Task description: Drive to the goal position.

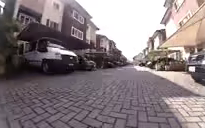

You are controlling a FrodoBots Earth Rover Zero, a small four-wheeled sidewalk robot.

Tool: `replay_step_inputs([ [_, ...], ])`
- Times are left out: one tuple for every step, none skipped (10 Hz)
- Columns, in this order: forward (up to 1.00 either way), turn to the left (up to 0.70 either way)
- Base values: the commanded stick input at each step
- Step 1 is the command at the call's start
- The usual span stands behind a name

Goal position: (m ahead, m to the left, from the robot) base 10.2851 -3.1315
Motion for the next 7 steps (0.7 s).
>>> replay_step_inputs([
  [0.69, 0.03],
  [0.69, 0.03],
  [0.69, 0.03],
  [0.69, 0.03],
  [0.69, 0.03],
  [0.69, -0.06],
  [0.69, -0.17],
])
